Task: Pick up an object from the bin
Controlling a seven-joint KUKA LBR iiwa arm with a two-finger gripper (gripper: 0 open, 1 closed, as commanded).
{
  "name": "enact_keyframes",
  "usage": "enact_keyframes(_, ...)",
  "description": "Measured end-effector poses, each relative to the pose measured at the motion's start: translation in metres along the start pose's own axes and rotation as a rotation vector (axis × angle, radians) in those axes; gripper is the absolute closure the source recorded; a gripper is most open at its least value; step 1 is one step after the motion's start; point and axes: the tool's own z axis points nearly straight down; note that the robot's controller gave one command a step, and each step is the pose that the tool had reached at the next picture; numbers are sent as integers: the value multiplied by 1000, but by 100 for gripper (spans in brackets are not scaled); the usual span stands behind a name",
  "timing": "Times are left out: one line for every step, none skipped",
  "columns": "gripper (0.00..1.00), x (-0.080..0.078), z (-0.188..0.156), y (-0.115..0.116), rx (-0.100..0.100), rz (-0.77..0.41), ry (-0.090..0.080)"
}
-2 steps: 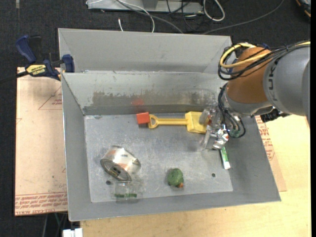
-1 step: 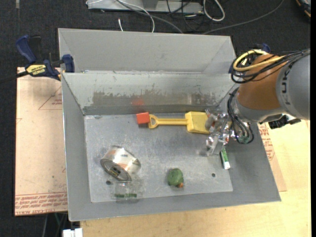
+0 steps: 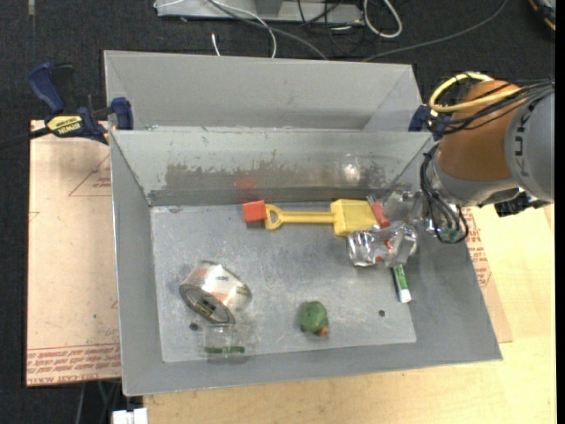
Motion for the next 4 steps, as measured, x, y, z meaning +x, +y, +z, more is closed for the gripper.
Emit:
enact_keyframes(0, 52, 13, -18, -12, 96, 3)
enact_keyframes(0, 17, 19, 25, -9, 166, -3)
enact_keyframes(0, 50, -39, 13, -10, 187, 13)
enact_keyframes(0, 36, -38, -1, -14, 250, -10)
